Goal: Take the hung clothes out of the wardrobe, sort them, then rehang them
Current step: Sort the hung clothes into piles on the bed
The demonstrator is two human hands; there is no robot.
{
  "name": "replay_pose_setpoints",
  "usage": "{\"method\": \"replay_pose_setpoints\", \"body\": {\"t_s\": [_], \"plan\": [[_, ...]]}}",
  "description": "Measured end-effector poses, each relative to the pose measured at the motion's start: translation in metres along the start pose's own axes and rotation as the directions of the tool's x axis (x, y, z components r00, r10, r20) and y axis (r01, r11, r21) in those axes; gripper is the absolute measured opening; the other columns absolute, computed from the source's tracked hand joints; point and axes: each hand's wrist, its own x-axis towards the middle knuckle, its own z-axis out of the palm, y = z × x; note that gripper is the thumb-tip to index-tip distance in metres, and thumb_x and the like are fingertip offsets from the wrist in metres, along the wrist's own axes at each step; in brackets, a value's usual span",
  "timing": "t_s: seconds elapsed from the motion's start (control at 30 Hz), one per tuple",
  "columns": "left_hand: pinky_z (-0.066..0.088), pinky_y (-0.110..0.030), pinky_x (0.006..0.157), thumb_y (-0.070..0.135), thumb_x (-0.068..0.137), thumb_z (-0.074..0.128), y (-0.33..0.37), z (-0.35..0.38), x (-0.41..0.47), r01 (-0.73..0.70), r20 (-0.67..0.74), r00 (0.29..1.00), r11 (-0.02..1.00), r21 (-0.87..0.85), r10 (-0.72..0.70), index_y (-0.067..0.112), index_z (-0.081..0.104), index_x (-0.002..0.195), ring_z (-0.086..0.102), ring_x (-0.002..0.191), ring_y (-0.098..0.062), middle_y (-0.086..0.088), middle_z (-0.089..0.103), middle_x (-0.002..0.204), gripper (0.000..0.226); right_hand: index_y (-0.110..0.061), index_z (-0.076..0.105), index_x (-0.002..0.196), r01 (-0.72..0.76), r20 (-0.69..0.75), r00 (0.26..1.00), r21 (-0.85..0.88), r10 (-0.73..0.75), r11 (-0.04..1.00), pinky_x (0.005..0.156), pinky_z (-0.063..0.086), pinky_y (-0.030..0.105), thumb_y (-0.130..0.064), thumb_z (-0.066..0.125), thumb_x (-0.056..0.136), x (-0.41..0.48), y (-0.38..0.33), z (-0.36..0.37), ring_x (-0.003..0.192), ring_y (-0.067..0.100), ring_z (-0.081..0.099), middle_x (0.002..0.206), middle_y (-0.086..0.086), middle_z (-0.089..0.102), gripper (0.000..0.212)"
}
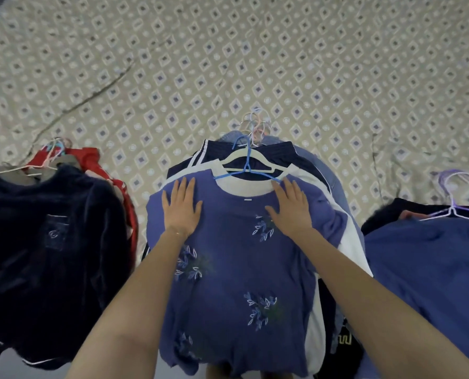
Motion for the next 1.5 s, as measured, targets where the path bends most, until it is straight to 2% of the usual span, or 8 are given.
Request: {"method": "replay_pose_setpoints", "body": {"t_s": [0.17, 0.33, 0.43, 0.57, 0.83, 1.1, 1.3, 1.5], "plan": [[0.004, -0.047, 0.12, 0.03, 0.107, 0.035, -0.01, 0.019, 0.019, -0.046, -0.112, 0.993, 0.998, -0.031, 0.042, 0.016, 0.025, 0.156, 0.019, 0.15, -0.024, -0.005, 0.026, 0.161, 0.052, -0.021, 0.012, 0.157, -0.102, -0.01, 0.995, 0.012, 0.102, 0.995, 0.118, 0.014, 0.051, -0.044, 0.046, 0.1, 0.021, 0.001, 0.013, 0.146, 0.033, 0.018, 0.16, 0.011, 0.02, 0.07], [0.038, -0.053, 0.104, 0.021, 0.1, 0.05, -0.019, 0.03, 0.019, -0.135, -0.257, 0.958, 0.991, -0.012, 0.128, 0.003, 0.057, 0.13, 0.055, 0.11, -0.04, -0.018, 0.06, 0.12, 0.036, -0.01, 0.04, 0.145, -0.137, -0.1, 0.986, 0.001, 0.136, 0.991, 0.099, 0.037, 0.048, -0.041, 0.048, 0.1, 0.013, -0.002, 0.019, 0.122, 0.037, 0.043, 0.138, 0.017, 0.046, 0.055], [0.041, -0.048, 0.086, 0.022, 0.098, 0.048, -0.018, 0.016, 0.017, -0.162, -0.235, 0.96, 0.987, -0.008, 0.155, 0.002, 0.062, 0.113, 0.053, 0.091, -0.039, -0.018, 0.061, 0.103, 0.029, -0.008, 0.055, 0.126, -0.152, -0.098, 0.983, 0.022, 0.153, 0.988, 0.089, 0.038, 0.046, -0.038, 0.049, 0.1, -0.002, -0.008, 0.014, 0.114, 0.036, 0.046, 0.124, 0.015, 0.052, 0.04], [0.038, -0.045, 0.087, 0.017, 0.097, 0.055, -0.018, 0.001, 0.017, -0.194, -0.089, 0.976, 0.98, 0.046, 0.198, 0.005, 0.057, 0.121, 0.048, 0.102, -0.038, -0.017, 0.055, 0.113, 0.027, -0.013, 0.048, 0.131, -0.157, -0.001, 0.988, -0.058, 0.157, 0.986, 0.089, 0.039, 0.045, -0.037, 0.05, 0.099, -0.012, -0.012, 0.012, 0.117, 0.034, 0.044, 0.129, 0.012, 0.047, 0.04], [0.028, -0.039, 0.064, 0.002, 0.094, 0.049, -0.027, 0.014, 0.024, -0.211, -0.113, 0.969, 0.975, 0.071, 0.218, 0.001, 0.057, 0.108, 0.049, 0.093, -0.038, -0.018, 0.055, 0.104, 0.016, -0.008, 0.052, 0.112, -0.222, -0.018, 0.975, -0.048, 0.221, 0.974, 0.077, 0.037, 0.038, -0.029, 0.047, 0.101, -0.001, -0.014, 0.028, 0.108, 0.034, 0.053, 0.117, 0.013, 0.056, 0.024], [0.041, -0.045, 0.07, 0.004, 0.091, 0.052, -0.021, -0.016, -0.03, -0.237, -0.148, 0.965, 0.962, -0.139, 0.217, 0.003, 0.059, 0.108, 0.056, 0.089, -0.038, -0.017, 0.062, 0.097, 0.018, -0.014, 0.043, 0.094, -0.169, -0.045, 0.983, 0.137, 0.176, 0.976, 0.064, 0.035, 0.038, -0.026, 0.044, 0.102, -0.065, -0.015, 0.006, 0.083, 0.032, 0.051, 0.095, 0.015, 0.061, 0.015], [0.042, -0.04, 0.074, 0.027, 0.097, 0.059, -0.02, -0.06, -0.095, -0.321, -0.181, 0.942, 0.92, -0.225, 0.284, 0.011, 0.065, 0.105, 0.055, 0.09, -0.031, -0.01, 0.059, 0.093, 0.018, -0.012, 0.043, 0.09, -0.072, -0.152, 0.981, 0.303, 0.123, 0.95, 0.058, 0.035, 0.038, -0.024, 0.047, 0.101, -0.126, -0.026, -0.04, 0.074, 0.031, 0.05, 0.078, 0.007, 0.056, 0.016], [0.042, -0.035, 0.077, 0.024, 0.1, 0.054, -0.023, -0.094, -0.189, -0.331, -0.293, 0.923, 0.902, -0.278, 0.248, 0.011, 0.067, 0.096, 0.057, 0.087, -0.026, -0.006, 0.062, 0.091, 0.019, -0.012, 0.058, 0.096, 0.016, -0.238, 0.968, 0.393, 0.085, 0.919, 0.068, 0.046, 0.04, -0.028, 0.053, 0.099, -0.209, -0.038, -0.072, 0.076, 0.025, 0.055, 0.083, 0.003, 0.061, 0.016]]}}
